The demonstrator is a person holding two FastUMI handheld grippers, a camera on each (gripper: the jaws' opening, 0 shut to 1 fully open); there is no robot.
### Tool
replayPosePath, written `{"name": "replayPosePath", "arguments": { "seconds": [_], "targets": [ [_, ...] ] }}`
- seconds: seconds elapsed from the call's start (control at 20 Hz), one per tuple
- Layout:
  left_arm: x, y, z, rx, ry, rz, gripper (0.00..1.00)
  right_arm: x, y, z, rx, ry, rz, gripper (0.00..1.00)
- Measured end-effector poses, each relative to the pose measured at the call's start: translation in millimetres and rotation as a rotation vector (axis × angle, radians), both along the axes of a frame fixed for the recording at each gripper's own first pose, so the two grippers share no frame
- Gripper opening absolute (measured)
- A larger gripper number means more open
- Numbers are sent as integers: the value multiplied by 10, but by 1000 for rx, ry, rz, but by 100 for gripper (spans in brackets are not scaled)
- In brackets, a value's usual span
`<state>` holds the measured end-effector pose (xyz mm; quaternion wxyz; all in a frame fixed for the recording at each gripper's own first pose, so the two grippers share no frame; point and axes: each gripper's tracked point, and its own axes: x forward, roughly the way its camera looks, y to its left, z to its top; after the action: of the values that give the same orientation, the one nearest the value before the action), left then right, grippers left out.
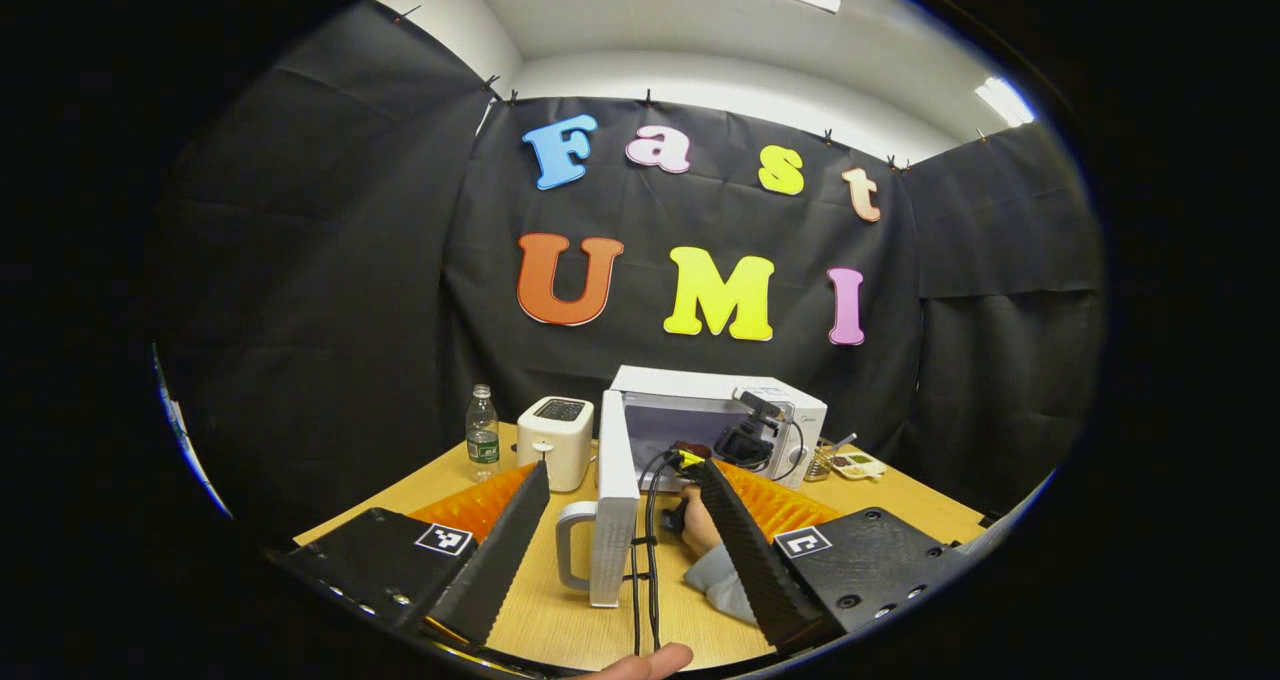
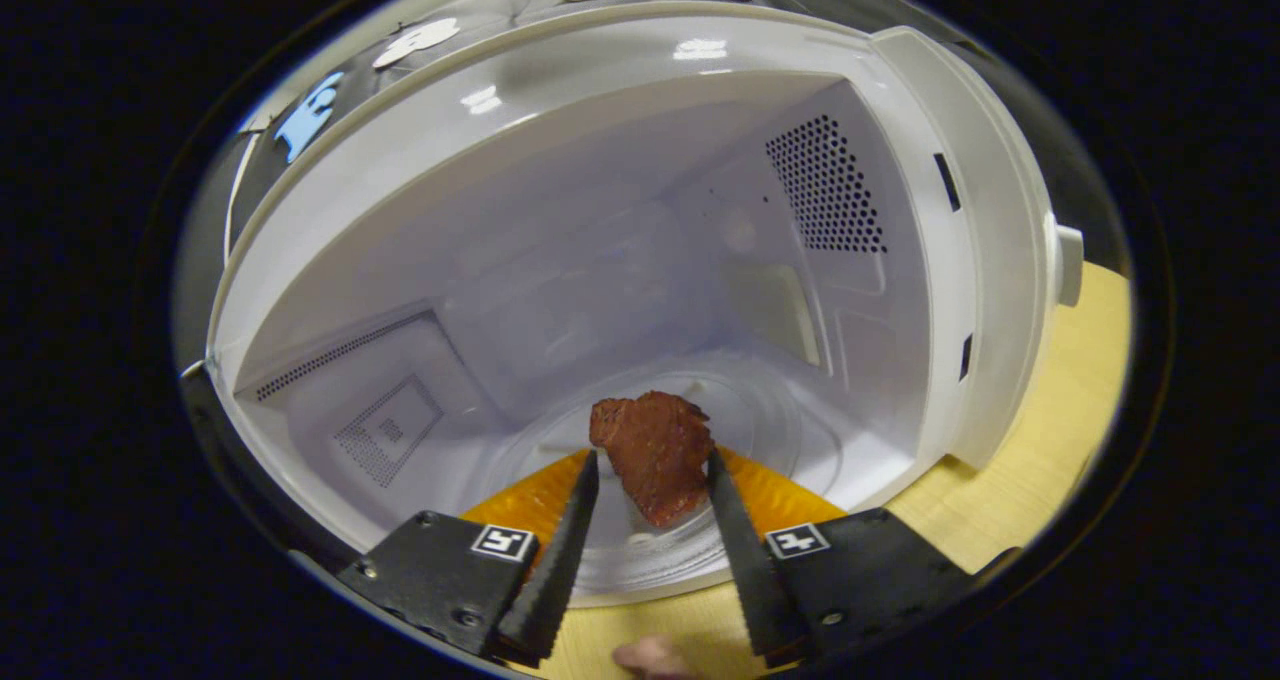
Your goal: Open the microwave oven with the left hand, put the food in, and close the microwave oven.
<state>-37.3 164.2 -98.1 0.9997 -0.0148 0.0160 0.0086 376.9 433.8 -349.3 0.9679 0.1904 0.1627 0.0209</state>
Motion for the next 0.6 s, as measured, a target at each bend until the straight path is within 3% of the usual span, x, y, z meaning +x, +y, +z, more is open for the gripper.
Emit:
{"name": "replayPosePath", "arguments": {
  "seconds": [0.05,0.15,0.2,0.3,0.35,0.4,0.45,0.55,0.6],
  "targets": [
    [-14,25,-23,0,10,7,93,-20,-30,52,-16,-14,6,86],
    [-48,80,-66,-12,19,23,94,-93,-34,174,-41,-43,45,99],
    [-61,101,-109,-21,28,27,94,-145,-53,238,-53,-57,63,91],
    [-103,177,-177,-28,37,44,94,-306,-44,391,-64,-89,120,92],
    [-131,213,-220,-27,47,50,94,-398,-69,481,-76,-111,142,99],
    [-163,255,-253,-21,48,59,94,-485,-92,587,-82,-137,172,99],
    [-186,304,-281,-19,51,64,94,-597,-88,697,-78,-165,210,92],
    [-191,358,-335,-38,41,62,94,-830,-203,920,-107,-218,264,92],
    [-182,393,-356,-50,41,65,94,-937,-291,1013,-128,-245,276,99]
  ]
}}
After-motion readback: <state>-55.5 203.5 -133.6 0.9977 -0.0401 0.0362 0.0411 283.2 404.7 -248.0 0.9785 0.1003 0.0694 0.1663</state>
